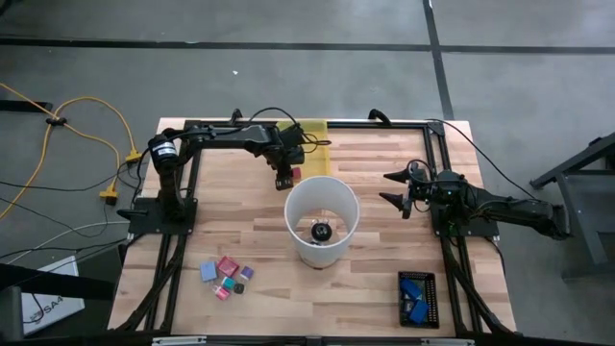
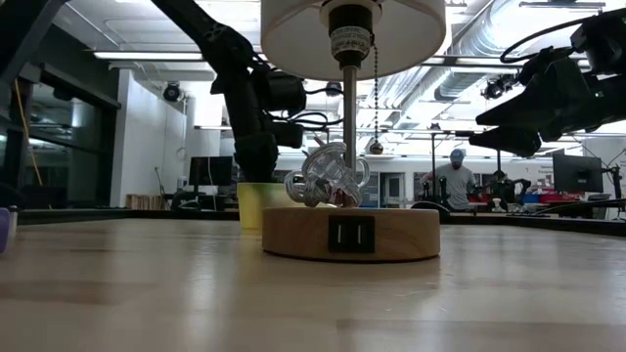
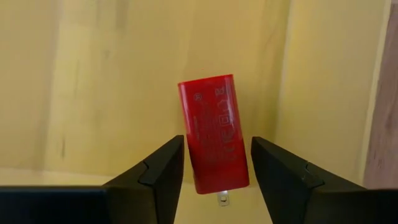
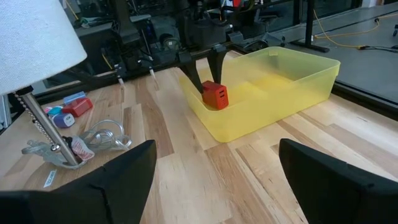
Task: Pick & Place Office items
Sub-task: Put the white charger adapter into the yellow bin
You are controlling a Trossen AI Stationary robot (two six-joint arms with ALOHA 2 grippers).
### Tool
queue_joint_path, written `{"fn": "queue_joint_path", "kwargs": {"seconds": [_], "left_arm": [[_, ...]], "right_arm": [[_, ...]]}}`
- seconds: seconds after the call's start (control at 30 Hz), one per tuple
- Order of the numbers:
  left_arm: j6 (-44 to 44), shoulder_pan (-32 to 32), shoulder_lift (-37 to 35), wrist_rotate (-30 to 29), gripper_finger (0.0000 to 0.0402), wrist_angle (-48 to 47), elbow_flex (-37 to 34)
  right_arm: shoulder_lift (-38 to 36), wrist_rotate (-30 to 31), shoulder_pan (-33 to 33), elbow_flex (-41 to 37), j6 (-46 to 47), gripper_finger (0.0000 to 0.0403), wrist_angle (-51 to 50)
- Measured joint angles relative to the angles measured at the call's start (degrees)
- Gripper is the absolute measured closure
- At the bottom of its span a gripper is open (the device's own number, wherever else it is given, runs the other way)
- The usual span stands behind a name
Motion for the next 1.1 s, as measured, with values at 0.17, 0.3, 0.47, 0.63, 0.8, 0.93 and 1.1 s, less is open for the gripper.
{"fn": "queue_joint_path", "kwargs": {"seconds": [0.17, 0.3, 0.47, 0.63, 0.8, 0.93, 1.1], "left_arm": [[0.0, 0.0, -0.2, 0.0, 0.0220, 0.0, 0.4], [0.6, 0.0, -0.7, 0.8, 0.0220, -0.6, 2.1], [0.9, 0.0, -1.0, 2.7, 0.0220, -2.4, 4.6], [0.9, 0.0, -1.4, 2.8, 0.0220, -4.1, 7.2], [1.1, 0.0, -1.4, 2.8, 0.0220, -5.4, 8.7], [1.1, 0.2, -1.4, 2.8, 0.0220, -6.9, 8.7], [0.6, 3.3, -2.8, 6.2, 0.0220, -12.7, 8.7]], "right_arm": [[0.0, 0.0, 0.0, 0.0, 0.0, 0.0077, 0.0], [0.0, 0.0, 0.0, 0.0, 0.0, 0.0076, 0.0], [0.0, 0.0, 0.0, 0.0, 0.0, 0.0077, 0.1], [0.0, 0.0, 0.0, 0.0, 0.0, 0.0076, 0.1], [0.0, 0.0, 0.0, 0.0, 0.0, 0.0077, 0.1], [0.0, 0.0, 0.0, 0.0, 0.0, 0.0076, 0.1], [0.0, 0.0, 0.0, 0.0, 0.0, 0.0076, 0.1]]}}
